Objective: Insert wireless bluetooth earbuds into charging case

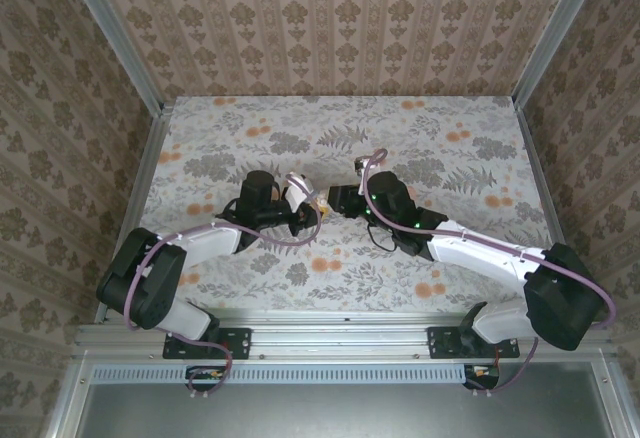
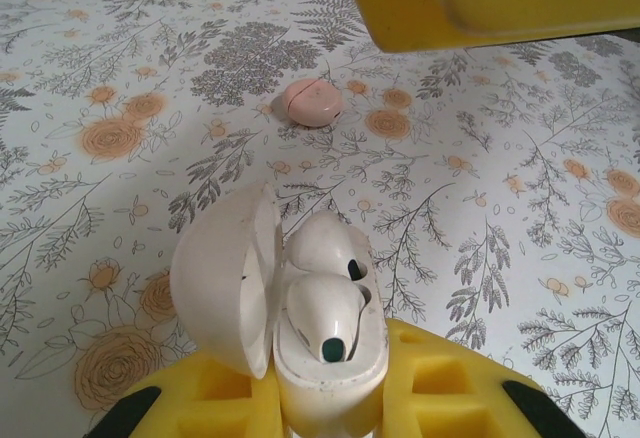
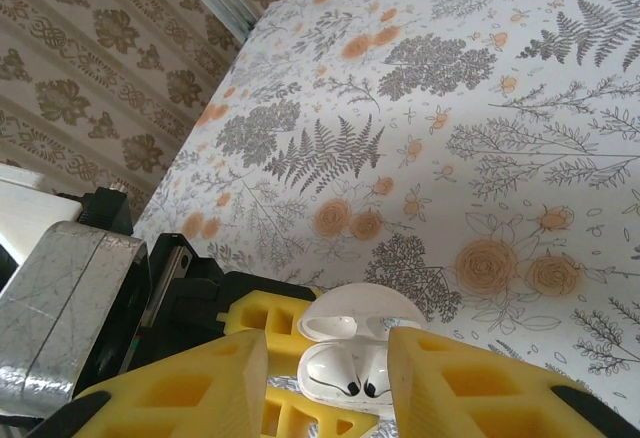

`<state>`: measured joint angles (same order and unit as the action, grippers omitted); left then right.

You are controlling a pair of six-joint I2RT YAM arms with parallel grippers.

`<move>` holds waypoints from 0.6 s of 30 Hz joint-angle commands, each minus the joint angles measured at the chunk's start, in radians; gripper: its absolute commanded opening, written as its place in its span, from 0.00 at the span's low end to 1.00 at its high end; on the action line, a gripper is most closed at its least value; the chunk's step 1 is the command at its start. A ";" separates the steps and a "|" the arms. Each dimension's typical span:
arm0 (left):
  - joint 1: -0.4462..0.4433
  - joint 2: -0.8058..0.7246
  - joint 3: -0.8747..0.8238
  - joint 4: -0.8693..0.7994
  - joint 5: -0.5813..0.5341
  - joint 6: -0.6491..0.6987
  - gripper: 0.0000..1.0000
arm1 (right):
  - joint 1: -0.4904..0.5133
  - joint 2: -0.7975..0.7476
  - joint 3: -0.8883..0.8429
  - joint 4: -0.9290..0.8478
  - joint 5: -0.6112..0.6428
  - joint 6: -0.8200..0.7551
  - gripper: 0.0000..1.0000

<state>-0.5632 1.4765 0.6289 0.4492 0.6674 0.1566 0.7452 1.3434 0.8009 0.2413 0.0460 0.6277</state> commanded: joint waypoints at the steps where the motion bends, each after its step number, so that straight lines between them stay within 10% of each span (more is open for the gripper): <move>1: -0.006 -0.015 0.020 0.017 0.030 -0.014 0.06 | 0.005 -0.017 -0.022 0.050 0.010 0.004 0.38; 18: -0.004 -0.009 0.026 0.015 0.048 -0.017 0.06 | -0.011 -0.031 -0.051 0.167 -0.017 -0.233 0.44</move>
<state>-0.5632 1.4765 0.6292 0.4526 0.6781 0.1505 0.7433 1.3415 0.7723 0.3145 0.0650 0.5045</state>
